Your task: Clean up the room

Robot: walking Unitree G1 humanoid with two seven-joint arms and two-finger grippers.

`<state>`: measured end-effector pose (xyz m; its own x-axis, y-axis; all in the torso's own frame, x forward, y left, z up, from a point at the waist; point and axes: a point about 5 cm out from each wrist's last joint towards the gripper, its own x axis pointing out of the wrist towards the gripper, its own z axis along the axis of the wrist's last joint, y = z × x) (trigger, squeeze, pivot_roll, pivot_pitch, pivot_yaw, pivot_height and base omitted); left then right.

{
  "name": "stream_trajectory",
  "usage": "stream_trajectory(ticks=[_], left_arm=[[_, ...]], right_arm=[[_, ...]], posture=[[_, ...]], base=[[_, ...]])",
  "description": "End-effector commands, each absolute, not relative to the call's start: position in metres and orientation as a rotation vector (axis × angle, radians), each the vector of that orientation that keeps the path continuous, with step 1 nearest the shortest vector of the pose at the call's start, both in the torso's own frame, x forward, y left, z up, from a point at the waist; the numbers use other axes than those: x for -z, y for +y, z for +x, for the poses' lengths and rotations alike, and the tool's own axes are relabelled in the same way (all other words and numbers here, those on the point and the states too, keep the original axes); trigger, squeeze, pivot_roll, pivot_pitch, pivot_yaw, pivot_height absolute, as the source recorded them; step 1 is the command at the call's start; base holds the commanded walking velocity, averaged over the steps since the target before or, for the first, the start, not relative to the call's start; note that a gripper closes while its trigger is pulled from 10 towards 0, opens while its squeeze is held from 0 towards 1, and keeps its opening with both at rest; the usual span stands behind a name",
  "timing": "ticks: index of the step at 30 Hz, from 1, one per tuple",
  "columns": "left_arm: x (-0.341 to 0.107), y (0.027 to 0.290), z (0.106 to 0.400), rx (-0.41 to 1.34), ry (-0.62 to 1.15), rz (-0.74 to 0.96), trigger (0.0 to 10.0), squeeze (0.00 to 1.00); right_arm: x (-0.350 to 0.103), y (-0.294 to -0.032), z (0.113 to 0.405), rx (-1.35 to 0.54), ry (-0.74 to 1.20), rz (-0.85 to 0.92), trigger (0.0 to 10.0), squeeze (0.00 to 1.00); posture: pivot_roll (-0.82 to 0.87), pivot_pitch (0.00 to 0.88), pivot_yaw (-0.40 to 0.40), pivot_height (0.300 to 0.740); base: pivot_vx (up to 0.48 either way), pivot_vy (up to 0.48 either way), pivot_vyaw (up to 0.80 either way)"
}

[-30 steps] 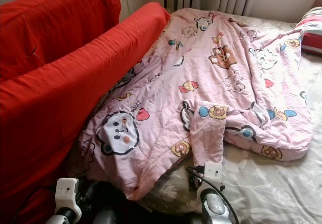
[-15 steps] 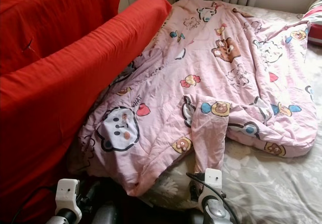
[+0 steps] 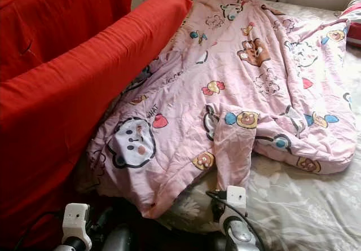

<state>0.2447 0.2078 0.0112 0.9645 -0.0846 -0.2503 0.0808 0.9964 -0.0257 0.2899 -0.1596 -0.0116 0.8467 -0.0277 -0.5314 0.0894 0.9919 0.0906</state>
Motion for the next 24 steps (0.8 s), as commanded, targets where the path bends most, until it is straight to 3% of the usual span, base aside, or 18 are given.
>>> stream_trajectory(ticks=[1,24], left_arm=[[-0.001,0.21,0.237,0.068,0.299,-0.024,10.0,0.0],[0.002,0.204,0.251,0.069,0.297,-0.039,10.0,0.0]], right_arm=[[0.022,-0.158,0.279,0.057,0.604,0.109,0.0,0.0],[0.018,-0.167,0.28,0.12,0.557,0.125,0.0,0.0]], posture=[[0.06,0.294,0.025,0.614],[0.04,0.173,0.001,0.614]], base=[[0.0,0.0,0.0],[0.0,0.0,0.0]])
